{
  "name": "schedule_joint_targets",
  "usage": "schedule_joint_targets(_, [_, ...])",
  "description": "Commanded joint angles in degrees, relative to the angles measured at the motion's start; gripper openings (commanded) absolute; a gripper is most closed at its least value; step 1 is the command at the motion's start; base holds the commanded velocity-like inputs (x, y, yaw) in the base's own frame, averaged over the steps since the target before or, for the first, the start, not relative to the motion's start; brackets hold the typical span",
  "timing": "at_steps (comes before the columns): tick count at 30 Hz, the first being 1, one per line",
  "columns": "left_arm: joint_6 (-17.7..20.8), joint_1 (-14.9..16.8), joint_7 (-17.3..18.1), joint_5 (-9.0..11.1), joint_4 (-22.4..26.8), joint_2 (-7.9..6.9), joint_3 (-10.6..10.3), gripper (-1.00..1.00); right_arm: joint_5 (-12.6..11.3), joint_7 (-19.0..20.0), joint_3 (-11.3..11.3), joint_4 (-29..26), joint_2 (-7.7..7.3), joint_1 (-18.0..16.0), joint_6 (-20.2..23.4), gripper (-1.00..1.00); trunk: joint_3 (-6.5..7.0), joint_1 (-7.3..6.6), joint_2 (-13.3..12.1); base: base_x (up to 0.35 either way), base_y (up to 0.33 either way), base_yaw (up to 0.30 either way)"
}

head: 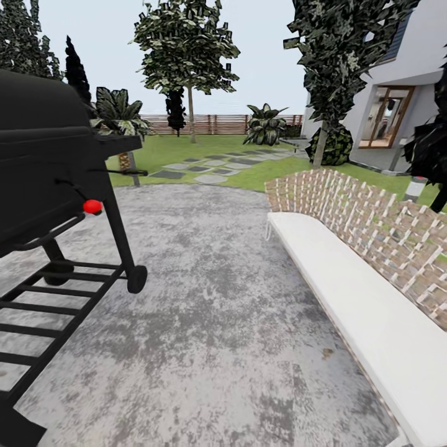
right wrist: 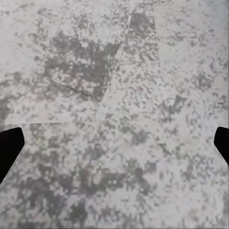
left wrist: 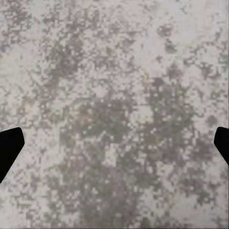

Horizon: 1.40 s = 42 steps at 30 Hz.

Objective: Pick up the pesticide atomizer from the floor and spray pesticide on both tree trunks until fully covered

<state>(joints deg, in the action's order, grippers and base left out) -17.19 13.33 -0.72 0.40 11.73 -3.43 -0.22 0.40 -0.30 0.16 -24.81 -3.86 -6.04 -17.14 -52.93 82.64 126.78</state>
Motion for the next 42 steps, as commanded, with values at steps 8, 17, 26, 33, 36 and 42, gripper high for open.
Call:
schedule_joint_targets(8, [-0.2, 0.0, -0.1, 0.0, -0.1, 0.0, 0.0, 1.0, 0.0, 0.0, 0.0, 0.1, -0.01, 0.0, -0.2, 1.0, -0.04, 0.02, 0.0, 0.338, 0.0, -0.002])
schedule_joint_targets(17, [-0.2, 0.0, -0.1, 0.0, -0.1, 0.0, 0.0, 1.0, 0.0, 0.0, 0.0, 0.0, -0.01, 0.0, -0.2, 1.0, 0.42, 0.02, 0.0, 0.338, 0.0, 0.0])
schedule_joint_targets(26, [-0.2, 0.0, -0.1, 0.0, -0.1, 0.0, 0.0, 1.0, 0.0, 0.0, 0.0, 0.0, -0.01, 0.0, -0.2, 1.0, 0.47, 0.02, 0.0, 0.338, 0.0, 0.0])
schedule_joint_targets(33, [-0.2, 0.0, -0.1, 0.0, -0.1, 0.0, 0.0, 1.0, 0.0, 0.0, 0.0, 0.0, -0.01, 0.0, -0.2, 1.0, 0.54, 0.02, 0.0, 0.338, 0.0, 0.0])
schedule_joint_targets(36, [-0.2, 0.0, -0.1, 0.0, -0.1, 0.0, 0.0, 1.0, 0.0, 0.0, 0.0, 0.1, -0.01, 0.0, -0.2, 1.0, 0.73, 0.02, 0.0, 0.338, 0.0, 0.0])
schedule_joint_targets(42, [-0.2, 0.0, -0.1, 0.0, -0.1, 0.0, 0.0, 1.0, 0.0, 0.0, 0.0, 0.1, -0.01, 0.0, -0.2, 1.0, 1.21, 0.02, 0.0, 0.338, 0.0, 0.0])
